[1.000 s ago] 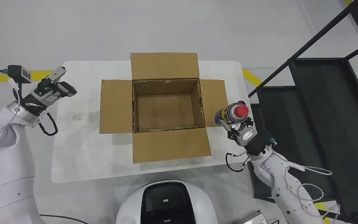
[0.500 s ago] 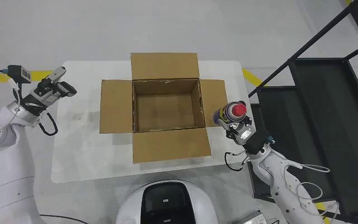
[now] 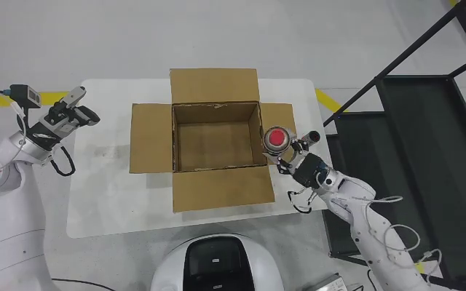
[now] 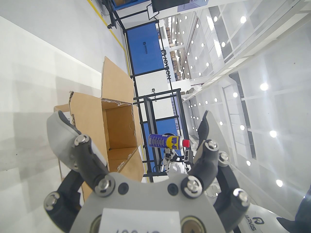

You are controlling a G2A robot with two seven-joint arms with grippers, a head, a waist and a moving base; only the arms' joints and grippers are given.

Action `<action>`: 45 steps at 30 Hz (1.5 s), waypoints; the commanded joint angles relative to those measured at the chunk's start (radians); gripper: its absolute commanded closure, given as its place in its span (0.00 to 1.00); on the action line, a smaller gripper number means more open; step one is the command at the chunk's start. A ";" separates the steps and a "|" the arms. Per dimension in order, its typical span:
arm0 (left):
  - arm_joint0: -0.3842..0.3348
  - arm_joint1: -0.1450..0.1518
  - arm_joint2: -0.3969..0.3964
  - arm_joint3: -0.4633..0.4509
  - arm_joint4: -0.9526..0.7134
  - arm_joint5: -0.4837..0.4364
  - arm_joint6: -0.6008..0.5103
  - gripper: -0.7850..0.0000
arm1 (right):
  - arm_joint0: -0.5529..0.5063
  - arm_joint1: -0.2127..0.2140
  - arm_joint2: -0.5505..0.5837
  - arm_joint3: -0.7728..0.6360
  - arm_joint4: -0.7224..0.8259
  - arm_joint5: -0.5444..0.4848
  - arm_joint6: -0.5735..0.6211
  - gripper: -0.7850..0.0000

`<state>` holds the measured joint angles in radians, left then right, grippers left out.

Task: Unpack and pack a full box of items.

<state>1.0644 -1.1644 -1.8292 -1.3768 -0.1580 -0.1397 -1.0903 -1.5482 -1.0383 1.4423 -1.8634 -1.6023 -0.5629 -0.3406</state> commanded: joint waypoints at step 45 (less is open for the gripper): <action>0.000 0.000 0.000 0.000 0.000 0.000 0.000 0.00 | 0.666 -0.108 -0.409 0.491 0.433 -0.260 0.527 0.00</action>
<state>1.0644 -1.1644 -1.8292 -1.3768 -0.1580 -0.1397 -1.0903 -0.8280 -1.1647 0.9656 -1.3258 -1.1760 -0.8176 0.2178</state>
